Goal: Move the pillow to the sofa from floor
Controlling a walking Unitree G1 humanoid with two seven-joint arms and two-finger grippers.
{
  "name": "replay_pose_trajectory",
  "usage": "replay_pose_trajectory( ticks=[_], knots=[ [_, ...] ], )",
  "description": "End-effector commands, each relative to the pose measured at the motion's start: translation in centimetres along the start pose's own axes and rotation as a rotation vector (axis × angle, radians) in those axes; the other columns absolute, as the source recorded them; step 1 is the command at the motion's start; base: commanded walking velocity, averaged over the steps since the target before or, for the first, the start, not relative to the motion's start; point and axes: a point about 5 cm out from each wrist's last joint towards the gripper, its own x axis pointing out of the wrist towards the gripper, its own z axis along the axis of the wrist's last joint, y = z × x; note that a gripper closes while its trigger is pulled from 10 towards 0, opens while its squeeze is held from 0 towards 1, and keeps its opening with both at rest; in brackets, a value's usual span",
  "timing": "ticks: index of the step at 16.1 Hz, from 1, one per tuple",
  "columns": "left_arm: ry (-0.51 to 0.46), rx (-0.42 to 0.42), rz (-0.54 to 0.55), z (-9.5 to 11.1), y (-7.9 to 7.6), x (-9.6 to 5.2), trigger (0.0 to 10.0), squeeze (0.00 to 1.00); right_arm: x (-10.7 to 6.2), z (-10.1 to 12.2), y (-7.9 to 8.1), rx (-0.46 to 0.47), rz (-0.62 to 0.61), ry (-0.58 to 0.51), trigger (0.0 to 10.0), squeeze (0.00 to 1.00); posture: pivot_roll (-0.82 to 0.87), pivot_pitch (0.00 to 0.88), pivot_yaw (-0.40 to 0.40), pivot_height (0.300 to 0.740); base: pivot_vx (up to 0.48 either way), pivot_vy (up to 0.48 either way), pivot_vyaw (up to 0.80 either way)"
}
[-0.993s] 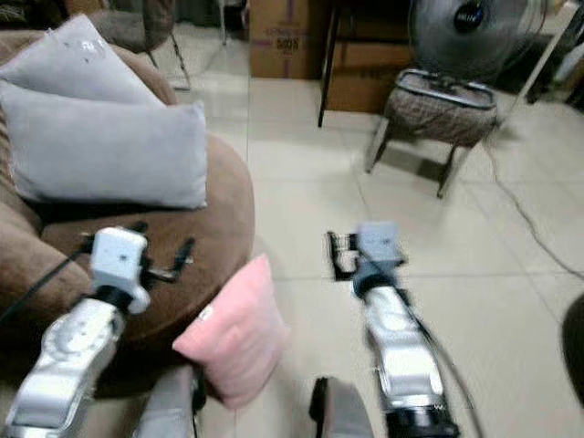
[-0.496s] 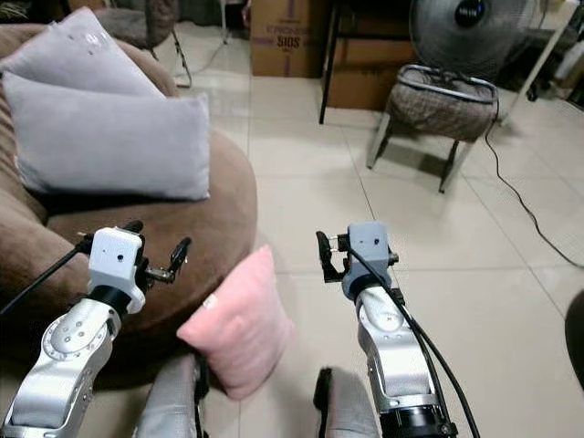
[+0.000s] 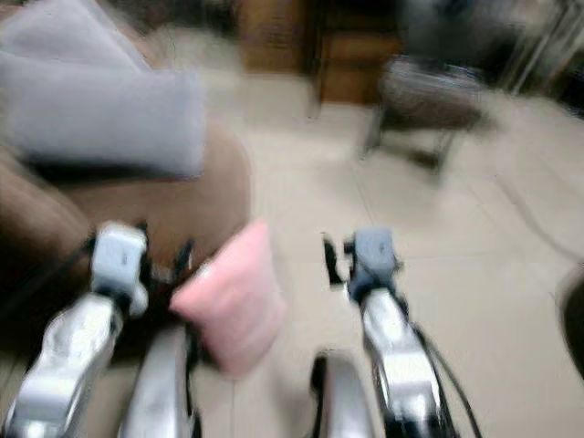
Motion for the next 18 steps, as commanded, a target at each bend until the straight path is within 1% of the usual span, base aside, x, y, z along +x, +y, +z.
replay_pose_trajectory(
  ticks=[1, 5, 9, 10, 11, 13, 14, 15, 16, 17, 18],
  knots=[
    [0.020, 0.013, -0.010, -0.3, -0.1, 0.0, 10.0, 0.00, -0.1, 0.0, 0.2, 0.004, -0.002, -0.004, 10.0, 0.00, 0.06, 0.000, -0.037, 0.515, 0.000, 0.000, 0.00],
    [0.025, 0.010, -0.017, -0.4, -0.2, 0.1, 10.0, 0.00, -0.2, -0.1, 0.1, 0.004, -0.003, 0.002, 10.0, 0.00, 0.06, 0.000, -0.035, 0.515, 0.000, 0.000, 0.00],
    [0.039, -0.003, -0.023, -0.5, -0.2, 0.4, 10.0, 0.00, -0.4, -0.3, 0.1, 0.005, -0.005, 0.006, 10.0, 0.00, 0.06, 0.000, -0.032, 0.480, 0.000, 0.000, 0.00],
    [0.071, -0.013, -0.027, -0.9, -0.3, 0.8, 10.0, 0.00, -0.4, -0.3, 0.0, 0.004, -0.009, 0.008, 10.0, 0.00, 0.06, 0.000, -0.034, 0.475, 0.000, 0.000, 0.00],
    [0.116, -0.006, -0.026, -1.4, -0.3, 1.1, 10.0, 0.00, -0.5, -0.3, 0.0, 0.000, -0.010, 0.010, 10.0, 0.00, 0.06, 0.000, -0.035, 0.475, 0.000, 0.000, 0.00],
    [0.125, -0.051, -0.057, -1.6, -0.5, 1.7, 10.0, 0.00, -0.6, -0.3, 0.0, 0.000, -0.009, 0.010, 10.0, 0.00, 0.05, 0.000, -0.035, 0.475, 0.000, 0.000, 0.00],
    [0.141, -0.083, -0.080, -2.0, -0.7, 2.2, 10.0, 0.00, -0.7, -0.2, -0.1, 0.000, -0.006, 0.008, 10.0, 0.00, 0.04, 0.000, -0.034, 0.475, 0.000, 0.000, 0.00],
    [0.160, -0.086, -0.088, -2.6, -0.9, 2.6, 10.0, 0.00, -0.8, -0.2, -0.1, -0.003, -0.003, 0.005, 10.0, 0.00, 0.03, 0.000, -0.034, 0.475, 0.000, 0.000, 0.00],
    [0.171, -0.059, -0.077, -3.1, -0.7, 3.0, 10.0, 0.00, -1.0, -0.1, -0.2, -0.010, -0.001, 0.005, 10.0, 0.00, 0.02, 0.000, -0.035, 0.475, 0.000, 0.000, 0.00],
    [0.190, -0.068, -0.061, -3.6, -0.4, 3.2, 10.0, 0.00, -1.2, -0.1, -0.3, -0.025, 0.005, 0.008, 10.0, 0.00, 0.01, 0.000, -0.039, 0.475, 0.000, 0.000, 0.00],
    [0.249, -0.124, -0.020, -5.0, 0.2, 3.7, 10.0, 0.00, -1.8, -0.1, -0.3, -0.073, 0.053, 0.007, 10.0, 0.00, -0.01, 0.016, -0.050, 0.475, 0.000, 0.000, 0.00]
  ],
)
